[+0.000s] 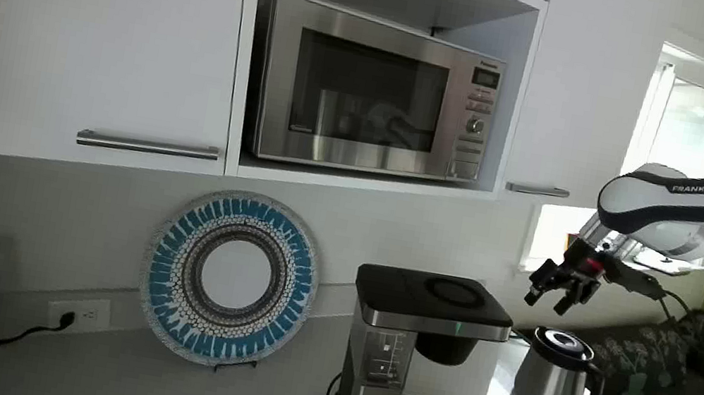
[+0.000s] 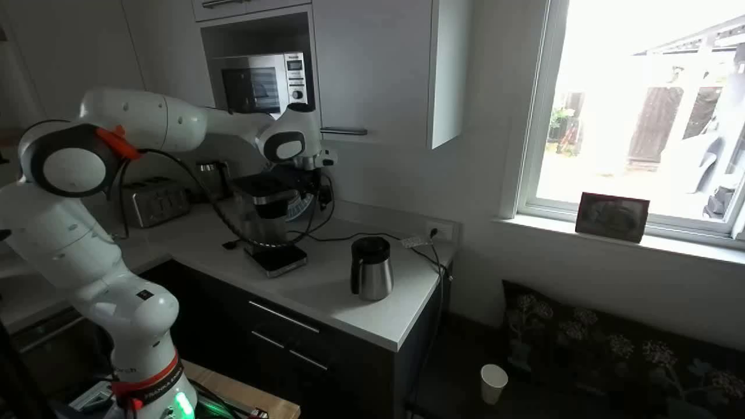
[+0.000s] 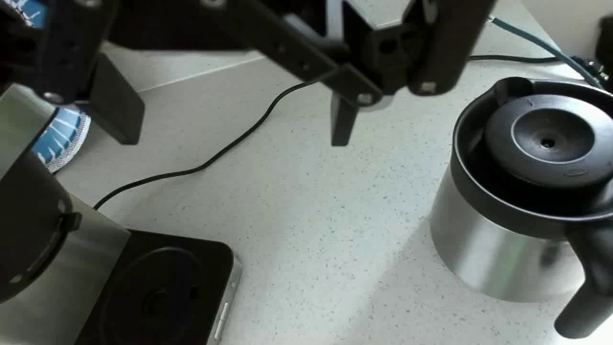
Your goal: Turn the coffee machine by pushing the handle to the left
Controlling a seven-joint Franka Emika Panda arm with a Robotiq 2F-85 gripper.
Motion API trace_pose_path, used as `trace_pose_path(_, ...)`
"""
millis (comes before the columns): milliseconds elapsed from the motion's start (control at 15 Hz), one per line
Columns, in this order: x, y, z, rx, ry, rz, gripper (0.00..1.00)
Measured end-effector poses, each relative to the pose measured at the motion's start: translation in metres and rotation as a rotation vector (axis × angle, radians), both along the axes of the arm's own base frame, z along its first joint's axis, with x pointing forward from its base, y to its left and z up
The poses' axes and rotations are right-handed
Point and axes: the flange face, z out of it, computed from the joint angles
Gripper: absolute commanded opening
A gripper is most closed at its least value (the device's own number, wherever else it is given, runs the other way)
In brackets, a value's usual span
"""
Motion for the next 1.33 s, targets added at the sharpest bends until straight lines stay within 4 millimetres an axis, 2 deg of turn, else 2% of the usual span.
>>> trace_pose_path(333,0.000,0.000,0.000,-0.001,0.000,0.000,1.00)
trace_pose_path(467,0.000,0.005,0.001,-0.024,-0.003,0.059,1.00)
trace_pose_path(667,-0.002,0.005,-0.007,-0.092,0.049,0.185,1.00)
trace_pose_path(933,-0.008,-0.024,-0.024,-0.255,0.141,0.306,1.00)
trace_pose_path(1333,-0.025,-0.088,-0.060,-0.394,0.335,0.368,1.00)
